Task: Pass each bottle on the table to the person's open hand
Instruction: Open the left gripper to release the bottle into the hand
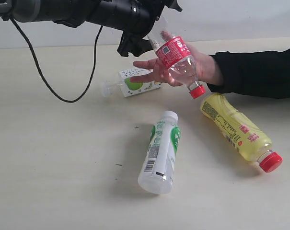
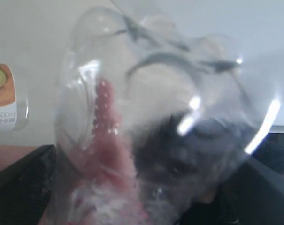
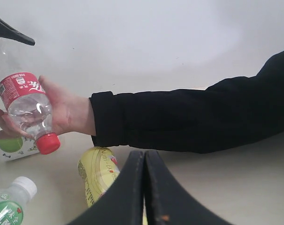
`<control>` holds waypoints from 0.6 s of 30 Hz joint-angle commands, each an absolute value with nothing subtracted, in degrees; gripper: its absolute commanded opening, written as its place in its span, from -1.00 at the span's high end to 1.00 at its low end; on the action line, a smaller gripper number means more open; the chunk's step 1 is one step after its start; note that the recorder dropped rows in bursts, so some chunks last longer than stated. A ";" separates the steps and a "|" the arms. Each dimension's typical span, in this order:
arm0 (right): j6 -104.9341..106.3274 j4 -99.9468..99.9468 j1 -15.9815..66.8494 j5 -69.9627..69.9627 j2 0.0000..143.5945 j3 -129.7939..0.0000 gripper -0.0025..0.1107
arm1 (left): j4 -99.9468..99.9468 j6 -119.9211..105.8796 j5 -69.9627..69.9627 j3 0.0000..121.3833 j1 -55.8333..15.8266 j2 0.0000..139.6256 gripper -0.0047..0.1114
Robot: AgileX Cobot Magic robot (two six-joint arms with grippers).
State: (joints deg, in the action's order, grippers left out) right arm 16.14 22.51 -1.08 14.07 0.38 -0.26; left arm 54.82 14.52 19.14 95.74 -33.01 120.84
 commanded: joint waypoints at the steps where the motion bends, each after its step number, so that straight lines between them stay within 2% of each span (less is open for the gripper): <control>1: 16.31 22.46 -1.32 14.04 0.00 0.00 0.96 | 53.69 13.52 19.35 96.15 -31.51 120.12 -0.64; 12: 16.42 22.46 -1.32 14.04 0.00 0.00 0.96 | 52.70 10.04 26.86 96.15 -25.92 119.61 -0.64; 18: 16.42 22.46 -1.32 14.04 0.00 0.00 0.96 | 52.70 -1.16 29.70 96.15 -22.05 115.06 -0.64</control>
State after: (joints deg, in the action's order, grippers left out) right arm 16.14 22.51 -1.08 14.07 0.38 -0.26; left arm 52.83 3.01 28.51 95.74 -22.80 117.45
